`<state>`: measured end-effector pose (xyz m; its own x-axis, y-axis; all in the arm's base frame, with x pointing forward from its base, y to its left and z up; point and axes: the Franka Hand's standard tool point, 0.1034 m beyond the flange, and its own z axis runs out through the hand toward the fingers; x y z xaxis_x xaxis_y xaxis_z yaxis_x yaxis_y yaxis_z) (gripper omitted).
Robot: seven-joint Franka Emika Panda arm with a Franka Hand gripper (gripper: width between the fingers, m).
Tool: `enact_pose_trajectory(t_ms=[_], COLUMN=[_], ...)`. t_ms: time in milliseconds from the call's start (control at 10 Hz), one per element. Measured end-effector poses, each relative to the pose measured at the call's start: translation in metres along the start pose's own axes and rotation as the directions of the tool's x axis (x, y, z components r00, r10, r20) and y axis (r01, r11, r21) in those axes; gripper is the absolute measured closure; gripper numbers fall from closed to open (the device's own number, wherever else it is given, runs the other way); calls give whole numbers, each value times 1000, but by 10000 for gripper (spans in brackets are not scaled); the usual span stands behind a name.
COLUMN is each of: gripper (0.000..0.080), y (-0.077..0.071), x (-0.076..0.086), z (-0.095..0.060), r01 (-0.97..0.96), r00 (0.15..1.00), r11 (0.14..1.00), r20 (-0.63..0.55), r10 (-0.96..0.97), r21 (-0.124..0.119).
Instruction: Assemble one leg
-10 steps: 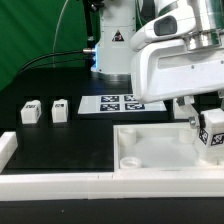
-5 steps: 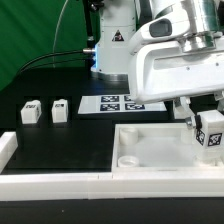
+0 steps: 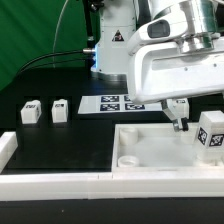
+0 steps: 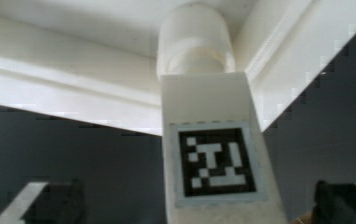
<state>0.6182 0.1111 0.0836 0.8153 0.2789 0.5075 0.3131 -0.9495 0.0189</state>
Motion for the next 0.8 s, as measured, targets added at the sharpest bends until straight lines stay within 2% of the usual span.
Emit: enact_pose_trajectory(t_ms=[500, 800], gripper=[150, 150], y=[0, 1], x=[2, 13], z=[-2, -16], r01=[0, 17], r00=[1000, 1000], r11=[1000, 1000], r20=[-2, -5], r10=[0, -17], r21=[-1, -1])
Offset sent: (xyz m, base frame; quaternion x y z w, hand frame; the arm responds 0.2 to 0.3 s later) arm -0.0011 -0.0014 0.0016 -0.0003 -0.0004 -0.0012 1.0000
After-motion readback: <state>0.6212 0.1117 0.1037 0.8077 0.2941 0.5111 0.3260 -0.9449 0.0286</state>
